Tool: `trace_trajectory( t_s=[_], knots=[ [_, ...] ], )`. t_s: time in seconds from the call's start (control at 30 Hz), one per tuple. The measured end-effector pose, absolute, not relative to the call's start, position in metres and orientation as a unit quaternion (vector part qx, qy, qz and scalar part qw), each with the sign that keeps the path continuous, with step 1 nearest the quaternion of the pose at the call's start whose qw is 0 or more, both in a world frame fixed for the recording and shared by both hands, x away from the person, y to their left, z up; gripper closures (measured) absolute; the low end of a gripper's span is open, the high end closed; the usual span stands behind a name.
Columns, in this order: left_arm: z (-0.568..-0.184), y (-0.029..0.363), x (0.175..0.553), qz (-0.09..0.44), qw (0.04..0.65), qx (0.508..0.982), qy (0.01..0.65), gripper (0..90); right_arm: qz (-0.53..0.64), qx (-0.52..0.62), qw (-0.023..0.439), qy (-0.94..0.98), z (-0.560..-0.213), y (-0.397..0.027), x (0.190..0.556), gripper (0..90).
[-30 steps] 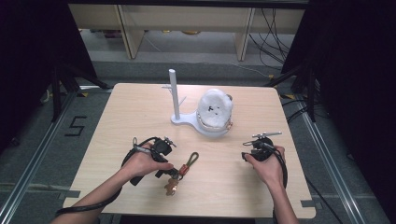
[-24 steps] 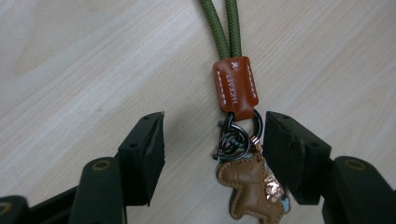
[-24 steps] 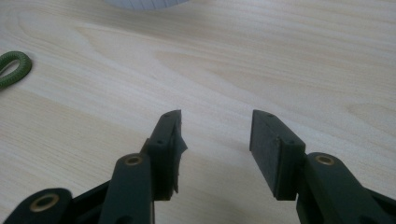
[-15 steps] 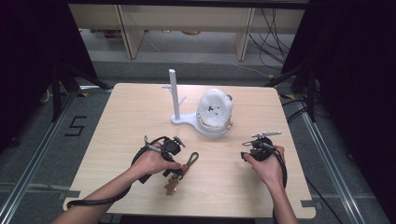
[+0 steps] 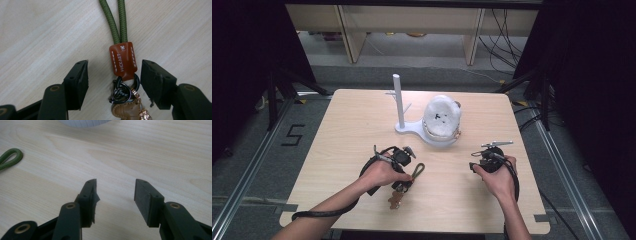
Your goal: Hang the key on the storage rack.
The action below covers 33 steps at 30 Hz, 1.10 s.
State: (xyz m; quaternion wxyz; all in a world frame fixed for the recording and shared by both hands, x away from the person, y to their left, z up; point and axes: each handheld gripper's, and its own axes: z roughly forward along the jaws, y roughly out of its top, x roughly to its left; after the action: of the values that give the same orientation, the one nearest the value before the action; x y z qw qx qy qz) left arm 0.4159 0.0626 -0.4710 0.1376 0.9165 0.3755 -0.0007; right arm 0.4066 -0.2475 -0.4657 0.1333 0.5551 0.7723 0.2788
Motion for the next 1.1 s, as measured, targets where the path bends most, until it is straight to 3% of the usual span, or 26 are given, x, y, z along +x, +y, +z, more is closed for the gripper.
trace_trajectory(
  t_s=[0.7,0.93,1.1],
  knots=[
    [-0.477,0.048,0.415,0.012,0.117,0.924,0.364,43.9,0.285,0.563,0.122,0.766,-0.468,-0.247,0.405,53.4],
    [-0.479,0.046,0.413,0.018,0.102,0.931,0.350,49.6,0.290,0.555,0.129,0.769,-0.469,-0.250,0.406,53.4],
    [-0.479,0.046,0.413,0.028,0.100,0.935,0.338,59.1,0.291,0.555,0.128,0.769,-0.471,-0.249,0.406,53.3]
  ],
)
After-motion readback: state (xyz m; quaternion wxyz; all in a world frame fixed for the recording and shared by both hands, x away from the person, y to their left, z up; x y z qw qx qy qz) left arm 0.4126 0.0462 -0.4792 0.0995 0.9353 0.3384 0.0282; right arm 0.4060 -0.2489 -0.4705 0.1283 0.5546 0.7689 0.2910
